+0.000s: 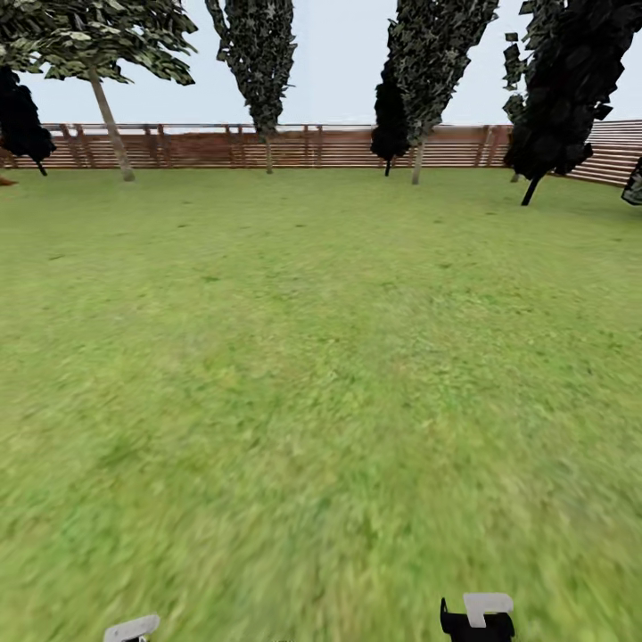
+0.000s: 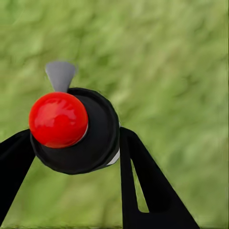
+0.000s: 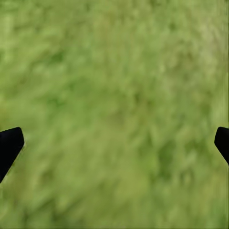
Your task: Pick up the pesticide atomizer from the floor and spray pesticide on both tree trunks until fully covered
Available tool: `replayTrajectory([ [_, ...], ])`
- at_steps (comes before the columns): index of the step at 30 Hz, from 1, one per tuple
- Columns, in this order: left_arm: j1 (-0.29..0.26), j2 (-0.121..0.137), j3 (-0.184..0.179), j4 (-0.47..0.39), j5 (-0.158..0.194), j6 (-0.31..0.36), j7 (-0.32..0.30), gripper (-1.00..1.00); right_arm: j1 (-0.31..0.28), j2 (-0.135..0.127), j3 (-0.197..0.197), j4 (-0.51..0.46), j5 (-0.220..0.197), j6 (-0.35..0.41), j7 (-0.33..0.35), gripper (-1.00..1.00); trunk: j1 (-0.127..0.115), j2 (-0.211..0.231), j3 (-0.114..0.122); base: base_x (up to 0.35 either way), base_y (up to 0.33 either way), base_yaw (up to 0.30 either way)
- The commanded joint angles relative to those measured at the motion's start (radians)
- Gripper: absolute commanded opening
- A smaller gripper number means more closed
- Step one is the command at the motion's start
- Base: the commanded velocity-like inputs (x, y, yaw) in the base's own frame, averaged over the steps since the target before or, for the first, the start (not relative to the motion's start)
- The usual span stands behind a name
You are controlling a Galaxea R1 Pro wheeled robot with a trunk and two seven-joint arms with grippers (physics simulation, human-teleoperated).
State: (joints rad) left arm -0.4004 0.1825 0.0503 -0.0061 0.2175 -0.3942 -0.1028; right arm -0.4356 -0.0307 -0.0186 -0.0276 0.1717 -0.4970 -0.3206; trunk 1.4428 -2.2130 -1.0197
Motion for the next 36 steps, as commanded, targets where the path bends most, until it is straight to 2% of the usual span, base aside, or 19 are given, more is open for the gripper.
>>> replayTrajectory([
  [1, 0.000, 0.000, 0.000, 0.000, 0.000, 0.000, 0.000, -1.00, 0.000, 0.000, 0.000, 0.000, 0.000, 0.000, 0.000, 1.00, 0.000, 0.000, 0.000, 0.000, 0.000, 0.285],
  [11, 0.000, 0.000, 0.000, 0.000, -0.001, -0.001, 0.000, -1.00, 0.000, 0.000, 0.000, 0.000, 0.000, 0.000, 0.000, 1.00, 0.000, 0.000, 0.000, 0.016, 0.000, 0.285],
  [20, 0.000, 0.001, 0.001, 0.003, -0.001, -0.001, 0.000, -1.00, 0.000, 0.000, 0.000, 0.000, 0.000, 0.000, 0.000, 1.00, 0.000, 0.000, 0.000, 0.291, 0.112, 0.285],
  [36, 0.000, 0.003, 0.002, 0.005, 0.000, 0.000, 0.002, -1.00, 0.000, 0.000, 0.000, 0.000, 0.000, 0.000, 0.000, 1.00, 0.000, 0.000, 0.000, 0.252, 0.225, 0.285],
])
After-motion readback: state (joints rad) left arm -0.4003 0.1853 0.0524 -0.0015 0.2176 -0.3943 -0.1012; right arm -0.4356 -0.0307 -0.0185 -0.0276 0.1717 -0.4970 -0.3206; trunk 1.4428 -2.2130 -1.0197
